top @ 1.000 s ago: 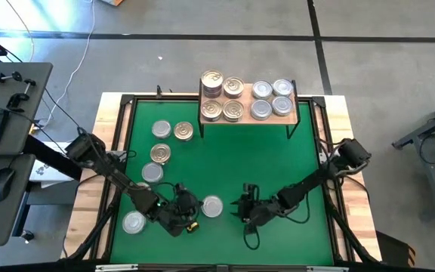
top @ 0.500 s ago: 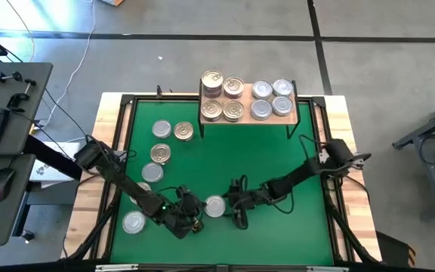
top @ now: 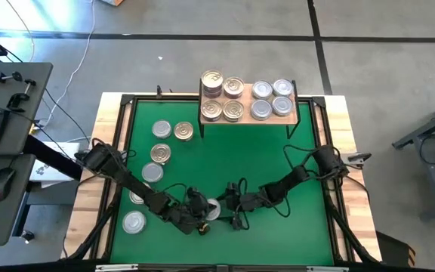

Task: Stack canned seafood by type on shelf
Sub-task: Stack the green tuna can on top of the top right green tuna can on the shelf

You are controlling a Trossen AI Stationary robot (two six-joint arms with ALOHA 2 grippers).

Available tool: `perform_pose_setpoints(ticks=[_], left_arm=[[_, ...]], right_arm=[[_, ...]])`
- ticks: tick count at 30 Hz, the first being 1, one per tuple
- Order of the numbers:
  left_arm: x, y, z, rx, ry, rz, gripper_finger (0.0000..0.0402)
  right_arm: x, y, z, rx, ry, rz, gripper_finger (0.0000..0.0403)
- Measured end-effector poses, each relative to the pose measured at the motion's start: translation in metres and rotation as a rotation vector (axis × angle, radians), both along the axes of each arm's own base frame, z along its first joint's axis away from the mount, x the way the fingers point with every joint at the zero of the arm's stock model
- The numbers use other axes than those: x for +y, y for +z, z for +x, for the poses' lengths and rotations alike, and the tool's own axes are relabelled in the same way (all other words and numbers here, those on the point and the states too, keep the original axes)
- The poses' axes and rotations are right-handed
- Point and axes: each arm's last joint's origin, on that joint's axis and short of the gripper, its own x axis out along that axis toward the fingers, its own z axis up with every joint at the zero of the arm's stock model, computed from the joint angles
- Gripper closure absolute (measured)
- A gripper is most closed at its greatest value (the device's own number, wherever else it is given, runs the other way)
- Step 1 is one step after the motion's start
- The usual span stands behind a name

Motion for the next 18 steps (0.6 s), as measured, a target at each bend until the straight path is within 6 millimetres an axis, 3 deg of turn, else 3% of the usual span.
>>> perform_pose_setpoints(ticks=[6,8,13,18], left_arm=[[-0.004,0.048,-0.011,-0.061,-0.069,0.022,0.0401],[-0.001,0.055,-0.017,-0.04,-0.05,0.019,0.0401],[0.016,0.047,-0.022,0.08,0.035,0.045,0.0402],[0.027,0.025,-0.013,0.173,0.042,0.03,0.0402]], right_arm=[[0.007,-0.001,-0.004,-0.005,-0.088,-0.015,0.008],[0.01,-0.001,-0.005,-0.006,-0.104,-0.014,0.0082],[0.014,-0.002,-0.008,-0.009,-0.122,-0.029,0.0082],[0.014,-0.002,-0.008,-0.009,-0.122,-0.029,0.0082]])
